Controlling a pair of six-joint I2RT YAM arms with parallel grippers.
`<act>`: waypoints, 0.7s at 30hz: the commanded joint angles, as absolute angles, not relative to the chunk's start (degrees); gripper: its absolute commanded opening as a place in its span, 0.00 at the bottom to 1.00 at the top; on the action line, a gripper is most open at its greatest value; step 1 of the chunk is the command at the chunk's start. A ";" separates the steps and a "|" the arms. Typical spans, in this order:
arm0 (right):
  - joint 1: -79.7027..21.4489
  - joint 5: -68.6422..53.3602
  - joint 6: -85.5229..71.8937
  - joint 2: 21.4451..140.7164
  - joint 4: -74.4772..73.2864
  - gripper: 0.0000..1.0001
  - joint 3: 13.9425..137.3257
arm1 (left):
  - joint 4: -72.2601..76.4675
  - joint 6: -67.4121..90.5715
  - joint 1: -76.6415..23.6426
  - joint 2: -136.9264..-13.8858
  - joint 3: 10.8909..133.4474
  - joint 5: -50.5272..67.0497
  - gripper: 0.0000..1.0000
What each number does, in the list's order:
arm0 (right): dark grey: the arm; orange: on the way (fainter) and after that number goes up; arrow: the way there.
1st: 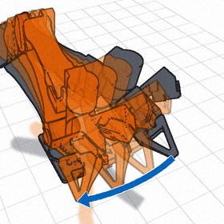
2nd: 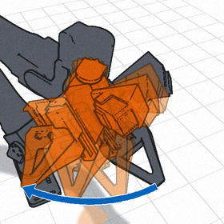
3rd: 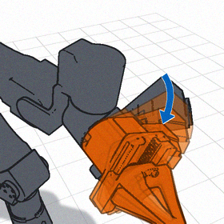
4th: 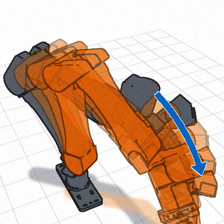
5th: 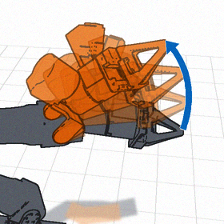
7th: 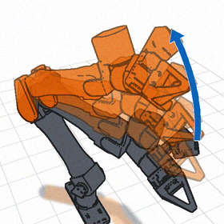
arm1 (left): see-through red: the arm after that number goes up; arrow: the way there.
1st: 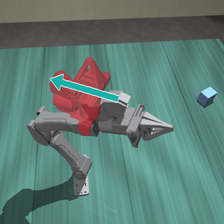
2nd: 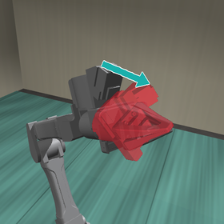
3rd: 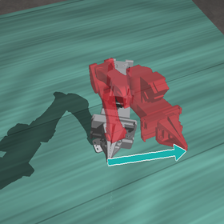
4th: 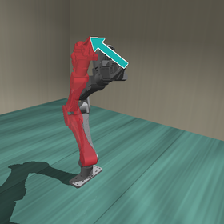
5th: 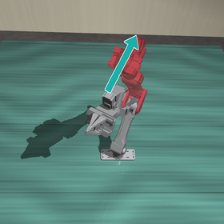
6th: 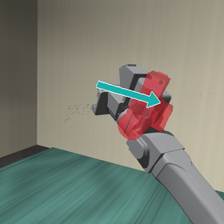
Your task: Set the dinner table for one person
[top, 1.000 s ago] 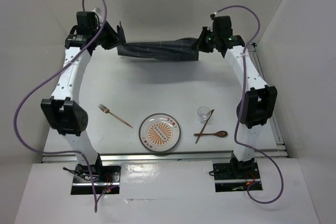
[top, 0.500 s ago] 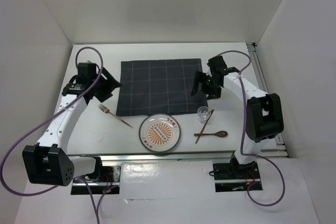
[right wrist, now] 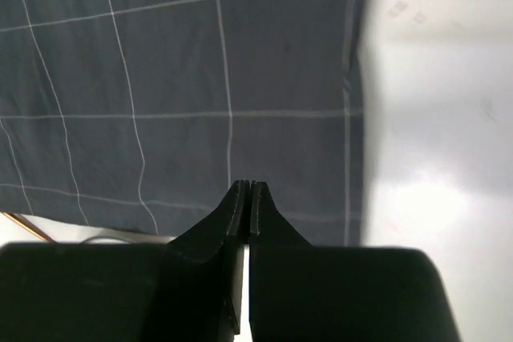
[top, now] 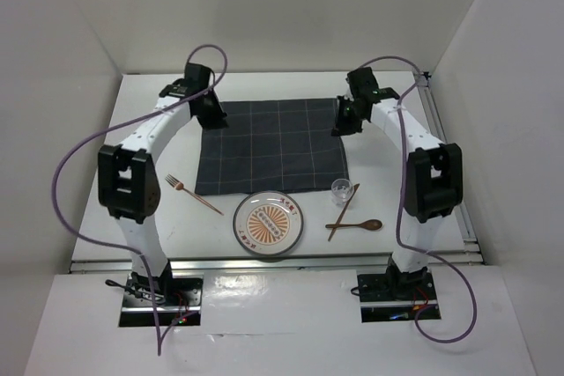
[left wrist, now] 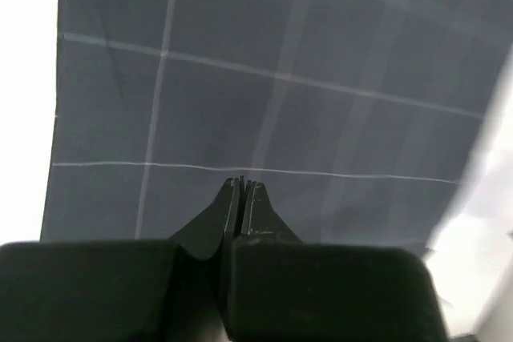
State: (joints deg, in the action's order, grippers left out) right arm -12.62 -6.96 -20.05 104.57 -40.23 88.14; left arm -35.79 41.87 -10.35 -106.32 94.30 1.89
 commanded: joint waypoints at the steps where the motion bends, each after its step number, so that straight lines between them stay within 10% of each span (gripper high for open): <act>1: -13.36 -11.42 -21.09 111.61 -38.15 0.00 92.10 | -42.54 38.59 -10.37 -111.00 97.38 0.09 0.00; 21: -10.99 -7.92 -27.07 124.80 -33.75 0.00 89.91 | -46.14 33.23 -10.90 -133.05 110.20 3.16 0.00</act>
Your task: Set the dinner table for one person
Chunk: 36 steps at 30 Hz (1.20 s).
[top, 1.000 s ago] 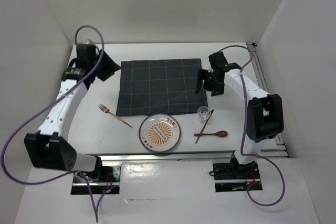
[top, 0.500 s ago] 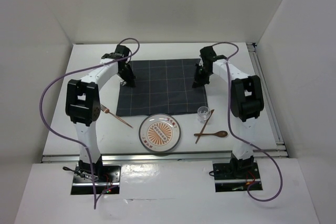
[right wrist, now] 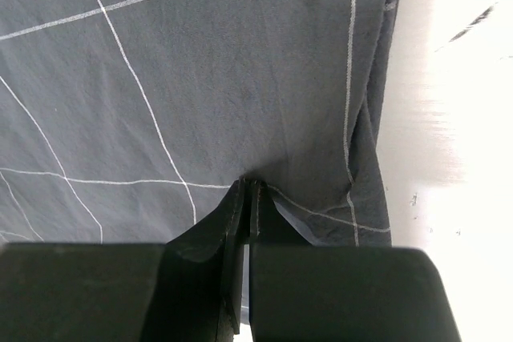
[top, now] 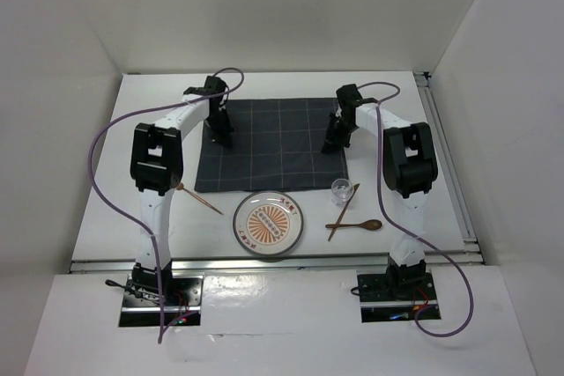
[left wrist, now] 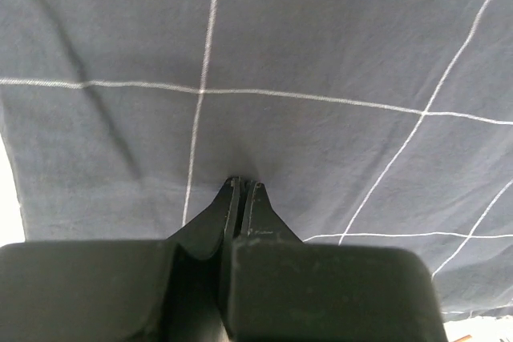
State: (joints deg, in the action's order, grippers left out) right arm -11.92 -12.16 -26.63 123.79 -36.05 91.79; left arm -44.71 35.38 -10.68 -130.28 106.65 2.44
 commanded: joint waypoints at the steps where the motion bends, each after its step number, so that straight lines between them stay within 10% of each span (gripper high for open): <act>1: -10.99 -7.13 -27.59 124.80 -33.75 0.00 89.91 | -46.14 33.22 -10.90 -133.68 111.17 3.16 0.00; 28: -10.55 -0.79 -27.52 116.12 -40.42 0.01 90.07 | -49.13 31.55 -11.95 -126.84 113.46 2.38 0.02; 31: -11.16 -0.79 -26.37 113.48 -43.58 0.18 98.24 | -50.62 30.94 -11.95 -124.46 116.19 1.76 0.18; 36: -11.16 -0.79 -25.31 107.15 -44.99 0.77 104.24 | -52.29 29.36 -12.48 -116.12 117.77 1.14 0.39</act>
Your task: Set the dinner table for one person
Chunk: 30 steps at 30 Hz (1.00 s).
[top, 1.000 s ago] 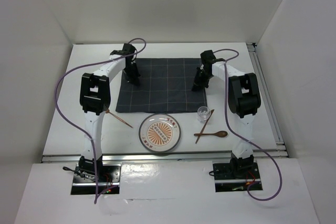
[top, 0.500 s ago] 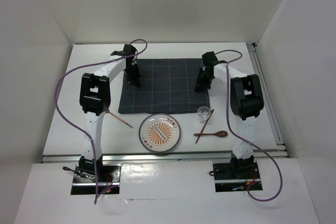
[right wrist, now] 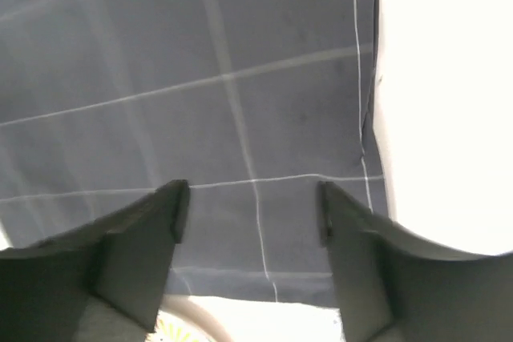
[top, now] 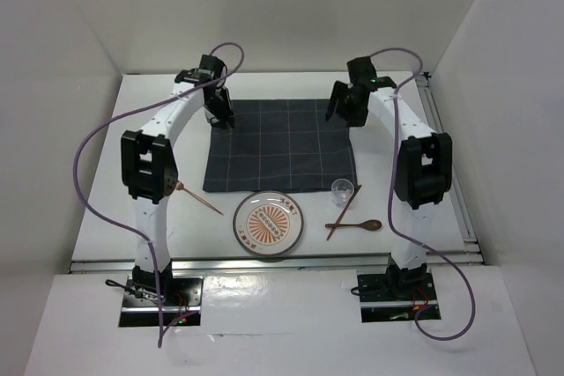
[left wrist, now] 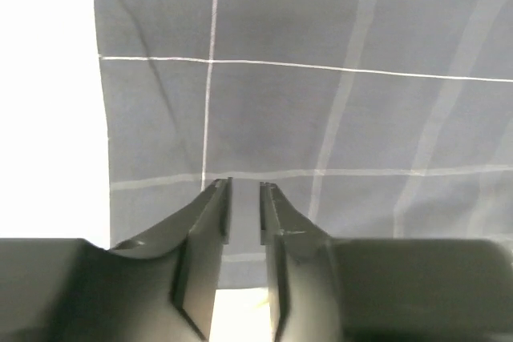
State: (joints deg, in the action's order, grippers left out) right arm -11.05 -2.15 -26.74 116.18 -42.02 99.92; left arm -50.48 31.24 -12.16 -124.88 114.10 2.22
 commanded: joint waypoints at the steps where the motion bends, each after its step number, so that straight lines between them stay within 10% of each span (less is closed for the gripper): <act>1: -11.68 -0.27 -25.31 105.83 -45.00 0.80 103.28 | -52.29 29.36 -12.48 -114.71 116.99 1.14 0.40; 9: -11.69 2.20 -27.42 82.55 -47.45 0.89 73.86 | -46.24 27.33 -13.01 -93.27 92.75 4.48 0.45; 11: -11.69 0.10 -28.65 76.94 -47.46 0.89 66.21 | -44.31 27.94 -13.53 -88.80 86.77 5.62 0.73; 13: -12.22 -1.49 -29.53 74.11 -47.46 0.86 60.42 | -43.77 28.47 -13.54 -86.84 82.90 5.63 0.79; 30: -12.22 -5.72 -32.61 78.39 -37.71 0.67 51.94 | -42.98 28.48 -18.10 -86.04 80.16 3.43 0.78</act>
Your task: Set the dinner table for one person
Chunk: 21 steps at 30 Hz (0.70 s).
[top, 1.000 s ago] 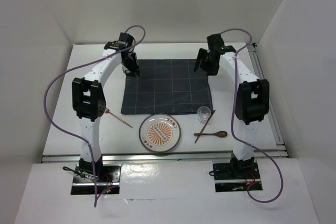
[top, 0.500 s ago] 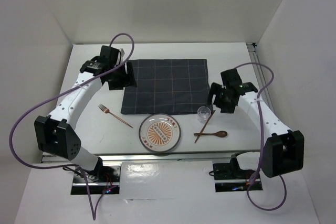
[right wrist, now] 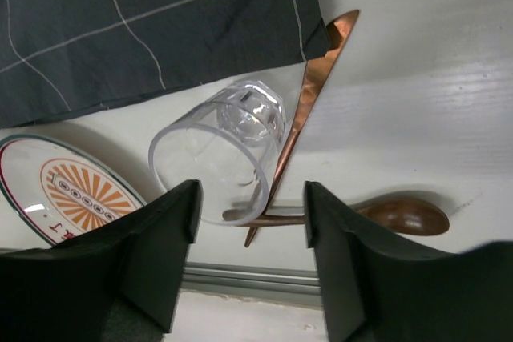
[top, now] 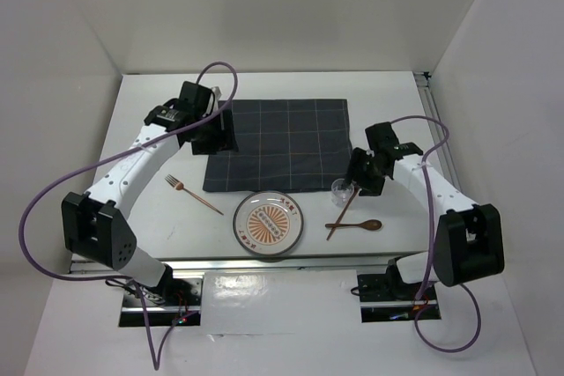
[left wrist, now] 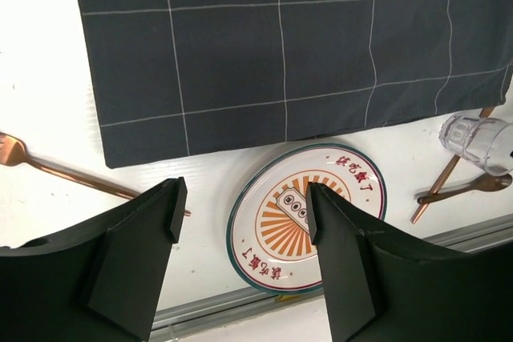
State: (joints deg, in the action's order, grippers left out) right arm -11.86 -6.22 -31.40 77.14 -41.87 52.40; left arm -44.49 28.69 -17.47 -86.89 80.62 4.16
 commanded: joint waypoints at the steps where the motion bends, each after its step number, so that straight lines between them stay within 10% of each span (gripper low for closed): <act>1: -12.22 -5.71 -32.61 78.40 -37.71 0.62 51.94 | -42.98 28.48 -18.11 -86.04 80.16 3.43 0.78; 10: -12.22 -0.62 -33.22 79.37 -40.59 0.01 53.78 | -42.98 27.95 -18.11 -86.66 79.63 2.29 0.77; 21: -12.22 4.74 -28.30 90.94 -47.46 0.00 85.19 | -44.30 27.42 -18.11 -87.71 83.14 1.76 0.77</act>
